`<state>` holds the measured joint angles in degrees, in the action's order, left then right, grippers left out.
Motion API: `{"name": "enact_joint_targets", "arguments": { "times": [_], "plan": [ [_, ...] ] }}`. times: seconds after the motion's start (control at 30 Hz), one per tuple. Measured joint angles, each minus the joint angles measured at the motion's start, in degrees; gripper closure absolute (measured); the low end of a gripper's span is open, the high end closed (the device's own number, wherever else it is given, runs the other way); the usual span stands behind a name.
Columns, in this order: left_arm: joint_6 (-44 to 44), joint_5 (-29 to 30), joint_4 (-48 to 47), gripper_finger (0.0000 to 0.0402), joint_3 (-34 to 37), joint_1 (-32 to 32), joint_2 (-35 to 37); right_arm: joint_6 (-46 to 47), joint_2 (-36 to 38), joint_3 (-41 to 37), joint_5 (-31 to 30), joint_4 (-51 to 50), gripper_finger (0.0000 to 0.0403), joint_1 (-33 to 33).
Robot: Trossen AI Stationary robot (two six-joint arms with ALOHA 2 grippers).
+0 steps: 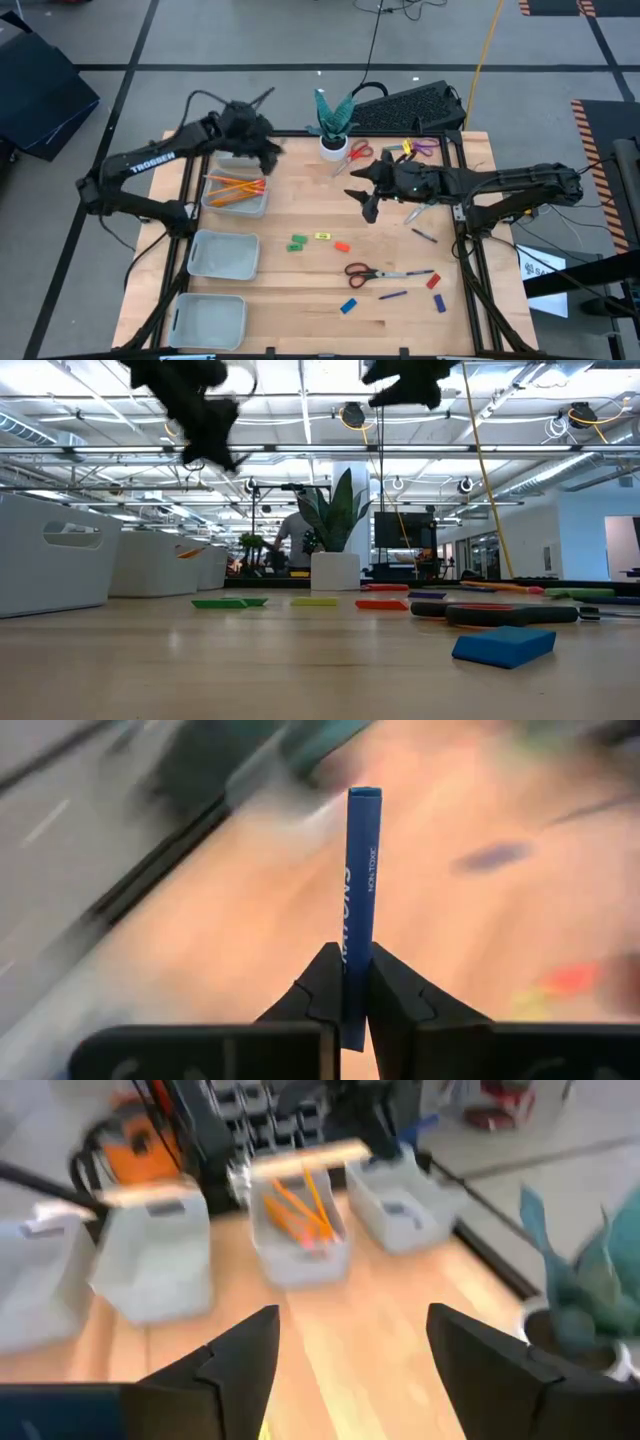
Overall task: Sort crayons/erasers/pens/pencils in bins
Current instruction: Put the blue crayon into the top gray bin
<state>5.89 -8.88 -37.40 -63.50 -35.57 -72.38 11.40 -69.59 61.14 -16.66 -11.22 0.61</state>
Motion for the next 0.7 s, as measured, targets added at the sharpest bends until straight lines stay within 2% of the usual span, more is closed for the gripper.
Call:
{"name": "enact_joint_targets", "arguments": {
  "times": [0.07, 0.2, 0.37, 0.5, 0.7],
  "plan": [
    [-0.07, 6.18, -6.53, 0.0374, 0.13, -4.96, -0.77, 0.82, -0.20, 0.00, -0.11, -2.92, 0.0152, -0.14],
    [3.67, 15.80, -12.60, 0.0376, 0.09, -12.34, -4.30, 1.50, -1.74, 0.09, -1.50, -5.65, 0.0152, -0.60],
    [5.64, 16.84, -13.80, 0.0372, 0.08, -19.37, -10.65, 1.63, -3.46, 0.09, -1.13, -6.04, 0.0151, -0.62],
    [5.64, 16.84, -13.40, 0.0370, 0.09, -20.65, -16.62, 3.31, -4.51, 0.09, 0.40, -9.15, 0.0151, -0.13],
    [5.91, 18.24, -12.82, 0.0353, 0.09, -21.67, -24.37, 5.07, -5.83, 0.04, 1.98, -21.18, 0.0151, 1.31]
  ]
}}
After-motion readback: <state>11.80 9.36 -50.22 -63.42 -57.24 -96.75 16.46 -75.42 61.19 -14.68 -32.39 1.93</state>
